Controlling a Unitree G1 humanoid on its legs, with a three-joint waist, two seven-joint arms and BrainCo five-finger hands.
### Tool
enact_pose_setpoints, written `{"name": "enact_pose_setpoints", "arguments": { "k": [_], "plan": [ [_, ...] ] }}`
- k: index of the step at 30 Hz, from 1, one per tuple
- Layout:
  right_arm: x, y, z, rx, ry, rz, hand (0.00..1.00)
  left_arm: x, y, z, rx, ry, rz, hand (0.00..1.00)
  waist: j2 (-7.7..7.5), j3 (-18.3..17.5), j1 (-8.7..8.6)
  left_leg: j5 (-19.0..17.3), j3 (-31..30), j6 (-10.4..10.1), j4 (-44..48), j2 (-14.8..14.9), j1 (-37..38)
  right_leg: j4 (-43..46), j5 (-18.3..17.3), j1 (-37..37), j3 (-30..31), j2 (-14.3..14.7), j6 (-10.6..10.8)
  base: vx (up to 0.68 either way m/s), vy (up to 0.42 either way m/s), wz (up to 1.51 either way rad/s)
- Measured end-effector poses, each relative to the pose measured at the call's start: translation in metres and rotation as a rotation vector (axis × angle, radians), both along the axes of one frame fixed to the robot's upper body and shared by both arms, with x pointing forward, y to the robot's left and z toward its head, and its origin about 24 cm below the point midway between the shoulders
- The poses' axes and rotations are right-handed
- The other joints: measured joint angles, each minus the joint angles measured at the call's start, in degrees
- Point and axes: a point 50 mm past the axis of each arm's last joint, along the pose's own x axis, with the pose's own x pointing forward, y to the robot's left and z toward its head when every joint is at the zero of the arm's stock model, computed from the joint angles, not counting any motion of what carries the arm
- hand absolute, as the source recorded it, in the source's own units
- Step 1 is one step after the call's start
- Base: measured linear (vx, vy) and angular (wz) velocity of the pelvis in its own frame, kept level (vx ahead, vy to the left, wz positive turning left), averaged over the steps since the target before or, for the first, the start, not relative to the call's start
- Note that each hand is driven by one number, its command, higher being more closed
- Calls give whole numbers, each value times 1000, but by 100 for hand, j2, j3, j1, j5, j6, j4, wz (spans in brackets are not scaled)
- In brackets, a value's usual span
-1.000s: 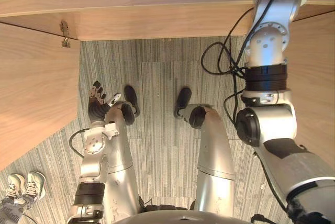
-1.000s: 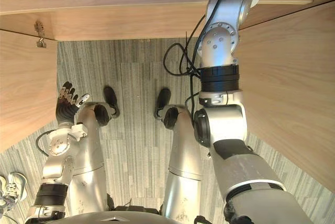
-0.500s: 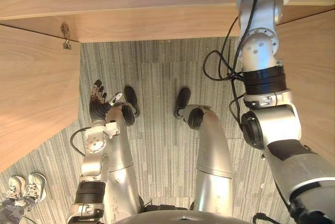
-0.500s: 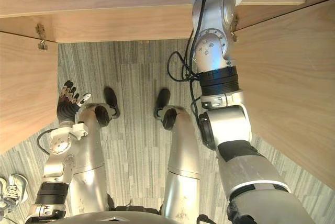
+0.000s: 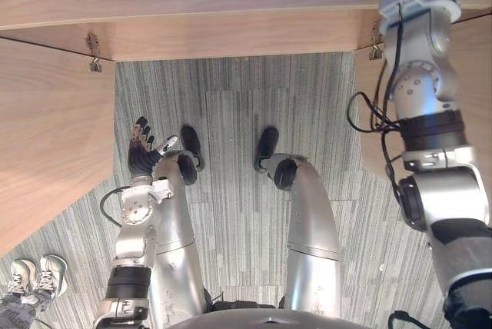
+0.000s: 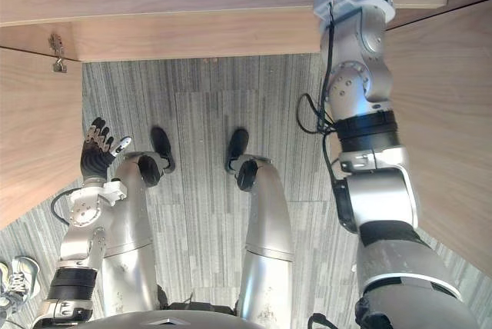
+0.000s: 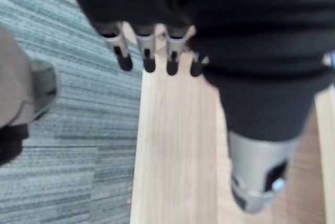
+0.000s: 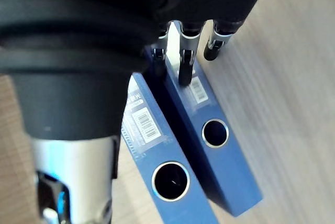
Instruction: Walk over to the cabinet, pick up the folder, carry it to the office cabinet, place the folder inside the office cabinet, then close the office cabinet door
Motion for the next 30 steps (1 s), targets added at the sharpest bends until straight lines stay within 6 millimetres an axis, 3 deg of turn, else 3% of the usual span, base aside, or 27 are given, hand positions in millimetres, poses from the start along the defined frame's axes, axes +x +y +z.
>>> {"name": "enact_pose_setpoints", "arguments": {
  "k": [8,14,17,24,30],
  "plan": [
    [-11,-10,0,-455,4,-167,0,4,9,-3,40,27,-7,0,-3,-1,-136,-9,12,14,-15,13,52,-70,31,72,1,22,13,-8,6,-1],
    [-26,-6,12,-724,-79,-319,0,13,12,5,53,2,-17,0,-6,-3,-158,2,103,31,-99,73,82,-234,121,77,34,77,45,-38,23,-9],
    [-28,-1,9,-839,-102,-401,0,17,15,13,52,-24,-5,0,-8,-4,-161,2,115,31,-122,73,83,-248,122,71,33,76,42,0,0,0],
    [-25,-7,-15,-954,-39,-430,0,18,23,18,56,-37,5,0,-9,-4,-143,3,128,30,-172,63,83,-257,114,51,33,69,53,0,0,0],
    [-29,-13,-38,-876,-8,-393,0,17,28,26,71,-67,12,0,-9,-5,-154,3,125,29,-191,47,82,-255,103,48,30,60,62,0,0,0]
  ]
}}
